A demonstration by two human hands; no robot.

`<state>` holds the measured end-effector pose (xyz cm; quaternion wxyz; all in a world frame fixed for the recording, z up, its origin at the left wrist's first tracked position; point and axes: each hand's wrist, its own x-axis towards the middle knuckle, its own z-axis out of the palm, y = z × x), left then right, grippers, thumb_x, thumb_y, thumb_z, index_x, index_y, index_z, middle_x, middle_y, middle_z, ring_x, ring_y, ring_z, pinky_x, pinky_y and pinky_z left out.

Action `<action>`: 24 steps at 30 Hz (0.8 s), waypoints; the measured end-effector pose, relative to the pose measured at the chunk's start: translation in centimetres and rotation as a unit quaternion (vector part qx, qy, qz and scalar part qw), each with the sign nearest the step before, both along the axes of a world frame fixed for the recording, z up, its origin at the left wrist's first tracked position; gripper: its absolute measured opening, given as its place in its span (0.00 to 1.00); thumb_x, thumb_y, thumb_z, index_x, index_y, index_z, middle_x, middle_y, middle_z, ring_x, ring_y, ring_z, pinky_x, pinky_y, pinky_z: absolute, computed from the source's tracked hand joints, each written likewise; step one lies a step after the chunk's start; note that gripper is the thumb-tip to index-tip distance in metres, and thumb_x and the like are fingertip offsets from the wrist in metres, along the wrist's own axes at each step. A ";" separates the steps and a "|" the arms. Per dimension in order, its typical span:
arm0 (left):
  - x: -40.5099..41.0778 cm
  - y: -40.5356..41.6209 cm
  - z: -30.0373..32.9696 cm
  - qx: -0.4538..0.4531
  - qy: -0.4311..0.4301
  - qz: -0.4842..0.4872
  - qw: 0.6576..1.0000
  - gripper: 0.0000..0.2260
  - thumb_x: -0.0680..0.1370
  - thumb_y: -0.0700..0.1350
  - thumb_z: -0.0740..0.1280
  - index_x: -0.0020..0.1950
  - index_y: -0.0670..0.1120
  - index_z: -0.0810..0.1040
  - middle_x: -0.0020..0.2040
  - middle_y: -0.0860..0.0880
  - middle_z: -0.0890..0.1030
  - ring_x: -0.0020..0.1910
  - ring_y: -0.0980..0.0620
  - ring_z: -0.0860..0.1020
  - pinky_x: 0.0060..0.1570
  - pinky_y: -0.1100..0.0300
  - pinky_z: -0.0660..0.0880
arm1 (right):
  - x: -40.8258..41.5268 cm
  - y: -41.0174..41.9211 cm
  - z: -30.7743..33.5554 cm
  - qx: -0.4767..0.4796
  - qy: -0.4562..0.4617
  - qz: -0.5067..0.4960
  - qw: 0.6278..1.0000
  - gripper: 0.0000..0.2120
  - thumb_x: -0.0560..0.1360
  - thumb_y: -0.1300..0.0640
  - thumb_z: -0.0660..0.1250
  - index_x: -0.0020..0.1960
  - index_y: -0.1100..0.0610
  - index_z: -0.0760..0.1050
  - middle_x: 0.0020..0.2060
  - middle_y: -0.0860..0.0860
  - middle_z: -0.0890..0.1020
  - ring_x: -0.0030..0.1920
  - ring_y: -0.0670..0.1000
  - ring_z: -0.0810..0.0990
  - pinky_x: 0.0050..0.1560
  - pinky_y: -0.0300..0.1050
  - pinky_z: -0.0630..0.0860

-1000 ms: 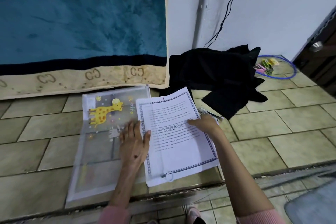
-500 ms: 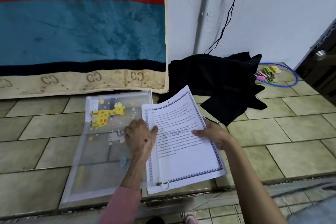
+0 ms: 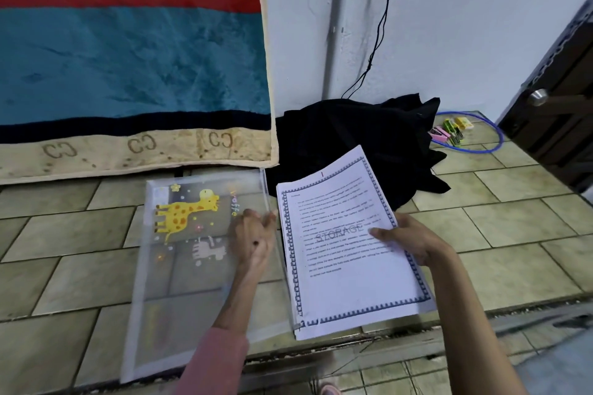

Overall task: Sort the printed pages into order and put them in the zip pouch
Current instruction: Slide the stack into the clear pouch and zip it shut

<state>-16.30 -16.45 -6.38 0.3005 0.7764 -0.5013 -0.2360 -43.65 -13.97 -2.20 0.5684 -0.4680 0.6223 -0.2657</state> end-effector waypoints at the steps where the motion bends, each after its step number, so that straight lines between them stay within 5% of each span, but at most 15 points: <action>1: -0.5 -0.3 0.0 0.021 -0.037 -0.006 0.999 0.21 0.75 0.57 0.64 0.56 0.39 0.76 0.56 0.38 0.78 0.57 0.39 0.75 0.53 0.49 0.74 | 0.0 0.1 0.0 0.004 0.003 0.002 1.000 0.07 0.75 0.63 0.67 0.53 0.59 0.77 0.43 0.52 0.86 0.41 0.53 0.85 0.41 0.48 0.82; 6: -0.9 -0.8 -0.7 0.077 -0.092 -0.011 0.993 0.27 0.71 0.57 0.69 0.59 0.36 0.71 0.58 0.36 0.75 0.60 0.37 0.71 0.55 0.48 0.72 | -1.8 0.2 0.0 -0.004 0.003 -0.031 1.000 0.09 0.75 0.63 0.67 0.55 0.60 0.77 0.46 0.55 0.85 0.44 0.56 0.85 0.46 0.53 0.81; 10: -0.1 -1.1 -1.0 0.056 -0.045 -0.032 0.997 0.16 0.70 0.53 0.70 0.46 0.39 0.80 0.48 0.39 0.83 0.51 0.40 0.79 0.49 0.55 0.75 | -3.0 0.3 0.1 -0.023 -0.012 -0.063 0.998 0.09 0.75 0.64 0.66 0.55 0.60 0.77 0.44 0.54 0.86 0.43 0.56 0.85 0.47 0.54 0.81; 14: 0.4 -1.0 0.4 0.053 0.075 -0.028 0.995 0.06 0.71 0.38 0.67 0.40 0.38 0.84 0.38 0.43 0.85 0.42 0.46 0.82 0.43 0.62 0.76 | -3.5 0.5 0.5 -0.036 -0.073 -0.084 0.993 0.10 0.75 0.65 0.65 0.55 0.58 0.77 0.49 0.56 0.84 0.49 0.59 0.83 0.51 0.56 0.80; 16: 0.9 -1.1 0.7 0.099 0.204 -0.011 0.974 0.05 0.73 0.33 0.66 0.42 0.40 0.81 0.27 0.48 0.82 0.30 0.52 0.81 0.36 0.62 0.79 | -3.8 0.6 0.7 -0.038 -0.117 -0.082 0.989 0.11 0.73 0.64 0.67 0.55 0.58 0.77 0.47 0.55 0.85 0.48 0.58 0.84 0.46 0.53 0.81; 18: 1.4 -0.8 1.2 0.123 0.319 -0.011 0.940 0.07 0.75 0.30 0.64 0.43 0.41 0.76 0.29 0.48 0.79 0.18 0.59 0.75 0.24 0.66 0.76 | -4.1 0.7 0.8 -0.035 -0.143 -0.060 0.987 0.21 0.65 0.56 0.76 0.55 0.60 0.77 0.47 0.55 0.86 0.47 0.58 0.85 0.42 0.51 0.82; 20: 1.7 -0.4 1.4 0.105 0.335 -0.014 0.936 0.08 0.76 0.30 0.63 0.48 0.42 0.75 0.33 0.46 0.77 0.17 0.60 0.74 0.22 0.67 0.75 | -4.1 0.7 0.5 -0.009 -0.112 -0.006 0.994 0.36 0.53 0.47 0.82 0.56 0.60 0.78 0.50 0.57 0.85 0.50 0.60 0.84 0.47 0.53 0.81; 24: 2.6 -0.1 1.4 0.080 0.351 -0.012 0.933 0.11 0.75 0.32 0.64 0.55 0.38 0.80 0.32 0.48 0.82 0.30 0.52 0.79 0.32 0.61 0.79 | -2.7 0.7 -0.6 0.050 -0.008 0.091 0.995 0.16 0.70 0.57 0.73 0.57 0.58 0.77 0.50 0.54 0.85 0.51 0.57 0.84 0.52 0.54 0.80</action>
